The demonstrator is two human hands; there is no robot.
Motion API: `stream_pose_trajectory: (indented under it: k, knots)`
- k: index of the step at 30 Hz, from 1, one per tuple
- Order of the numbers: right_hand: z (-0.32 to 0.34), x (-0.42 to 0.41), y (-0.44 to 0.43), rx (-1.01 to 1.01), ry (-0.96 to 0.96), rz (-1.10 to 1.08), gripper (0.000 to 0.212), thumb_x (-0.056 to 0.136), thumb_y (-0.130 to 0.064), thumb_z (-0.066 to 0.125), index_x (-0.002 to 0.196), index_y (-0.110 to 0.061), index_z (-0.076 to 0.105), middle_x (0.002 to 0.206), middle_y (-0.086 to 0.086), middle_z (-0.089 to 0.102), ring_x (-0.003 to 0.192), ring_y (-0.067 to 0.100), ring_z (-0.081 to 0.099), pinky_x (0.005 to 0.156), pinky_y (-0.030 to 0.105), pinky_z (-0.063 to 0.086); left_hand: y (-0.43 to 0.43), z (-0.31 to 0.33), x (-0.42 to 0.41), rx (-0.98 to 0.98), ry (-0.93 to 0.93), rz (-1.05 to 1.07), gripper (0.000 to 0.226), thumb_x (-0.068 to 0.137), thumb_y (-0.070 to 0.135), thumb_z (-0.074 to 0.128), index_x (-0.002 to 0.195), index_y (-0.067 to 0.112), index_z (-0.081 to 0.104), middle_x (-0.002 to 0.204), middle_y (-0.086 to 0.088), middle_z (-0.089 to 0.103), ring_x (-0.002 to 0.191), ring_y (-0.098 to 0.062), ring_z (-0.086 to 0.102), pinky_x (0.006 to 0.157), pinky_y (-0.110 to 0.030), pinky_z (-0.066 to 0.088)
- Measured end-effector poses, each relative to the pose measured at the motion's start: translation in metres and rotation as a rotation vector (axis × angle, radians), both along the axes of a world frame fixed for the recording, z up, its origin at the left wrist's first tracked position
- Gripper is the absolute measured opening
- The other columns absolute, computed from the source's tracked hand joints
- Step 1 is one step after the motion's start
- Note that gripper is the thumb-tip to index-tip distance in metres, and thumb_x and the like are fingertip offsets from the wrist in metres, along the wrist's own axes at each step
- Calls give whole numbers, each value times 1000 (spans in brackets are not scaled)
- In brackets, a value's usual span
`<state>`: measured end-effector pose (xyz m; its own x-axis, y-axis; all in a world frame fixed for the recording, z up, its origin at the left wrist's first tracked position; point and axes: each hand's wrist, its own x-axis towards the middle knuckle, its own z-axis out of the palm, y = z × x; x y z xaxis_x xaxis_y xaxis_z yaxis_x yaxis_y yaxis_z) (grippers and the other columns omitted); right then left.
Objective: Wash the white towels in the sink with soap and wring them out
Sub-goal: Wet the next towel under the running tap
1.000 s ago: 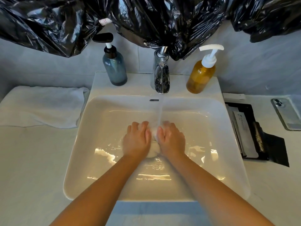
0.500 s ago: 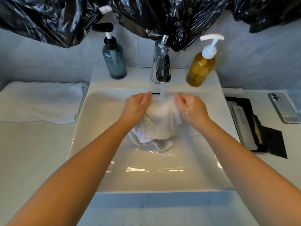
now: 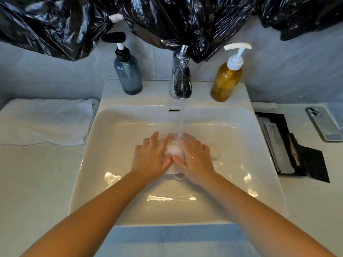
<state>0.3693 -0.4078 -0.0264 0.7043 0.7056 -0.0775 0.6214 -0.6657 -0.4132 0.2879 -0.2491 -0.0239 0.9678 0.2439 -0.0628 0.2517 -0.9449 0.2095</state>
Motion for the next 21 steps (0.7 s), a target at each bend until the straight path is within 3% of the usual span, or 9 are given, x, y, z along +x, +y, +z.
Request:
stream_pose_trajectory:
  k: [2,4,6,8,11,13,15,18,21]
  knots:
    - [-13,0,9,45,-94,-87,55,91,-59,35,132,-26,53,133,4,55,110,28,56,85,45,42,-6,-9,8,66,-70,35,58,78,44,38,133,26,44,116,-16,59,88,-38,60,64,-44,50]
    - [-20,5,15,107,-187,-147,46,87,-54,42,114,-20,59,110,7,62,90,30,60,74,44,45,-4,-18,15,108,-110,54,50,77,43,45,122,23,52,98,-14,58,77,-35,58,58,-40,48]
    - [-22,11,20,150,-251,-178,41,86,-49,44,102,-15,62,92,10,61,75,32,60,65,41,47,2,-21,21,154,-55,40,51,74,50,61,117,23,53,95,-10,55,77,-32,56,57,-38,49]
    - [-15,18,26,108,-290,-155,40,92,-47,44,101,-12,61,85,10,59,67,31,60,58,37,48,6,-16,30,155,15,12,48,83,55,59,118,23,49,104,-7,54,85,-29,56,61,-36,48]
    - [6,33,35,-73,-114,-151,44,102,-55,32,107,-18,54,90,3,58,76,27,63,67,36,51,9,1,46,82,18,20,31,101,43,32,115,19,45,98,-5,57,83,-30,61,61,-33,39]
    - [23,42,34,-60,11,-135,58,97,-69,24,102,-22,57,86,-1,62,78,25,62,70,35,49,12,16,51,20,5,26,32,105,39,24,109,18,47,87,-3,61,76,-30,63,62,-33,42]
    - [37,50,26,-29,47,-99,52,98,-65,27,103,-25,60,87,-4,63,81,24,62,67,33,43,17,22,49,-33,-50,9,33,104,38,26,105,20,54,85,0,63,77,-27,63,62,-32,45]
    - [39,57,5,3,1,-37,34,103,-47,36,116,-29,61,106,-6,61,97,21,59,72,30,38,23,20,32,-23,-302,-100,39,99,37,35,116,22,66,98,-3,65,86,-27,62,58,-33,50]
    - [24,46,-9,136,30,-15,57,93,-58,32,132,-27,60,133,-1,54,120,22,52,93,38,43,20,1,13,-77,-385,-155,49,93,41,38,131,18,58,117,-11,61,97,-33,61,65,-38,54]
